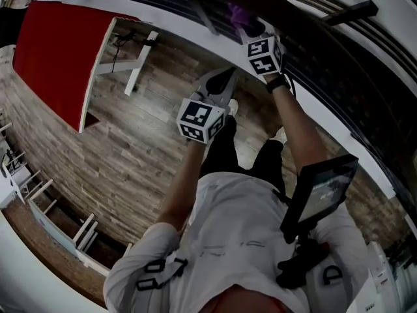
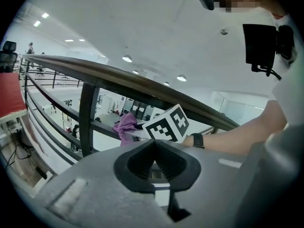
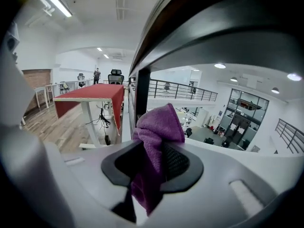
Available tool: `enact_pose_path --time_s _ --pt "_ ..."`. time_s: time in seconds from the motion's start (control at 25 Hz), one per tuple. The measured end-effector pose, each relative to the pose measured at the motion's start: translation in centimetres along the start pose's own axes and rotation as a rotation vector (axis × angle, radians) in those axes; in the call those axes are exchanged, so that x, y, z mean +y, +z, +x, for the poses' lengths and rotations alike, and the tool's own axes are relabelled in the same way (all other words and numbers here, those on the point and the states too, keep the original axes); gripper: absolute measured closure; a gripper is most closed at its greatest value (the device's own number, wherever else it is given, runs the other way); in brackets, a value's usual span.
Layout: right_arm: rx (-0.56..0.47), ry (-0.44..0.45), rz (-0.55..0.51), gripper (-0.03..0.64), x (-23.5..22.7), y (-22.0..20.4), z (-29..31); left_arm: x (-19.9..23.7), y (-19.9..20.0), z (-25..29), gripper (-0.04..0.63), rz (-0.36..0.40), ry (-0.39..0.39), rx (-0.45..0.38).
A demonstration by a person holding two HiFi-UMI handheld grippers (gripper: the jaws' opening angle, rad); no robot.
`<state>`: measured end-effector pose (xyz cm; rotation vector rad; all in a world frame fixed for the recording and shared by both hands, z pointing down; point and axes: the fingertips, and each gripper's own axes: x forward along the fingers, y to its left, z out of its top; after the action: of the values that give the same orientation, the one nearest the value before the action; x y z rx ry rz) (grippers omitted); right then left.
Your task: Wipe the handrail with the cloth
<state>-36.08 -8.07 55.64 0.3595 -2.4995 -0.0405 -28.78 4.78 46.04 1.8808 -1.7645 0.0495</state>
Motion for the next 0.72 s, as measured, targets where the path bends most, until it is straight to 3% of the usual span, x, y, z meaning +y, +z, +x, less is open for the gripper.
enact_pose_path --time_s 0.72 --pt "0.035 -0.215 0.220 0.508 -8.8 -13.7 -16.7 -15.9 -3.4 8.8 0.594 0.111 -0.279 0.131"
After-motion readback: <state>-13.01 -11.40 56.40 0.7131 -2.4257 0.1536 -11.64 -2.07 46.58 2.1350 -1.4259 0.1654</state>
